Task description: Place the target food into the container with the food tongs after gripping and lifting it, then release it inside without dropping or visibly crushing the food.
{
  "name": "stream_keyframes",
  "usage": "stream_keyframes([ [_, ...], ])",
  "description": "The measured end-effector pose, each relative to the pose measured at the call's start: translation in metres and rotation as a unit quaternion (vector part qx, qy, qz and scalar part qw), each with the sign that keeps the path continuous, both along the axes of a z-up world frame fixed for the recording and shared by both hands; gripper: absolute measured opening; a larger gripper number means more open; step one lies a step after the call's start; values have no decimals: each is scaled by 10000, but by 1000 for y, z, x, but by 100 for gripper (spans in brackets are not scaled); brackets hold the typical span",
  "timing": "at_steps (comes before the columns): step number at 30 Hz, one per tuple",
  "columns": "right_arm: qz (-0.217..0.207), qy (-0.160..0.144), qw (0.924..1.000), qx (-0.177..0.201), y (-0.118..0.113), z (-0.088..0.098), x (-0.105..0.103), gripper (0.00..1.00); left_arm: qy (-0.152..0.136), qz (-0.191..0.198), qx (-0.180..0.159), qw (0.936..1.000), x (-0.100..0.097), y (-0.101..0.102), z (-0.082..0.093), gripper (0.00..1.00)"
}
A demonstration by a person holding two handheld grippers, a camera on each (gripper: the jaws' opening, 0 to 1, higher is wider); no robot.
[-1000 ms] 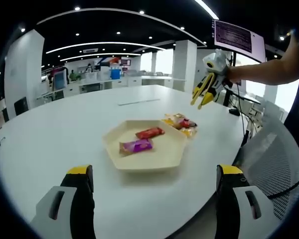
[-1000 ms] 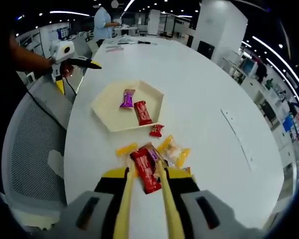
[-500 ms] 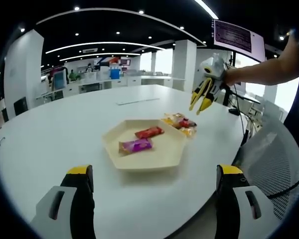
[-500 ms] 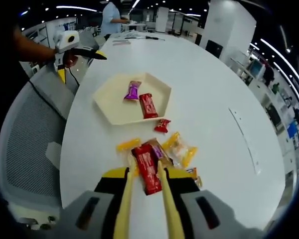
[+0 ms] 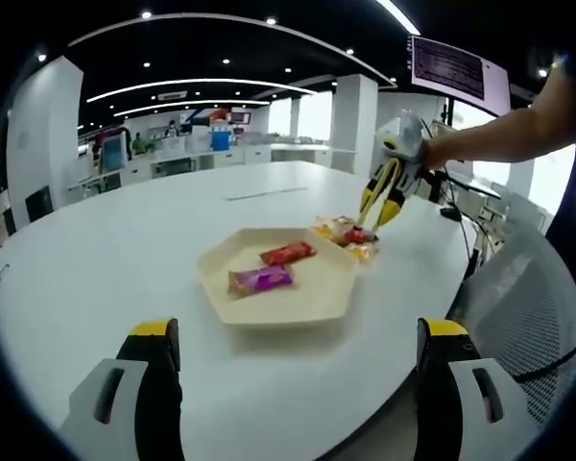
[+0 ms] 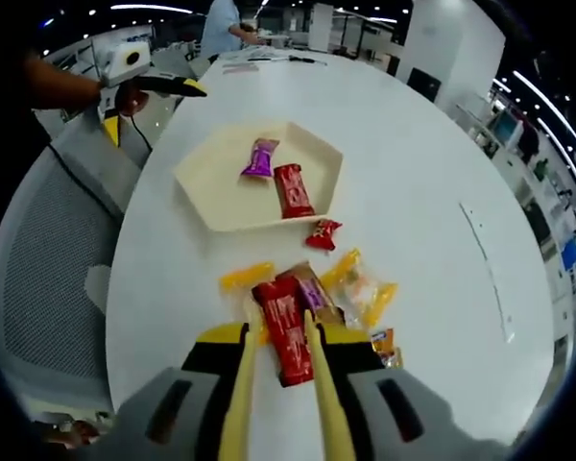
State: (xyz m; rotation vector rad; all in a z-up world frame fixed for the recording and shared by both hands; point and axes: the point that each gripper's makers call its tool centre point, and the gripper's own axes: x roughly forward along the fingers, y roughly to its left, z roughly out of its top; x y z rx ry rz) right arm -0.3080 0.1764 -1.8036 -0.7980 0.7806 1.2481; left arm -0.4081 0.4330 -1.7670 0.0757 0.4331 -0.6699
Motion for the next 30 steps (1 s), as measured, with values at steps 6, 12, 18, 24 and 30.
stream_keyframes([
  [6,-45,75,9999,-66,-5,-5,4,27,26,-55,26,10000,-1,-2,-2,100],
  [12,136,26,9995,-283,-5,-14,0,27,6,-4,-35,10000,0,-1,0,100],
  [18,116,113,9992,-376,-5,-20,5,27,24,5,-73,10000,0,-1,1,100],
  [24,-4,120,9989,-458,-7,-17,10,26,23,37,-97,9999,0,-1,2,100],
  [30,-562,359,9962,-557,-12,-18,13,25,15,45,-93,9999,1,0,1,100],
])
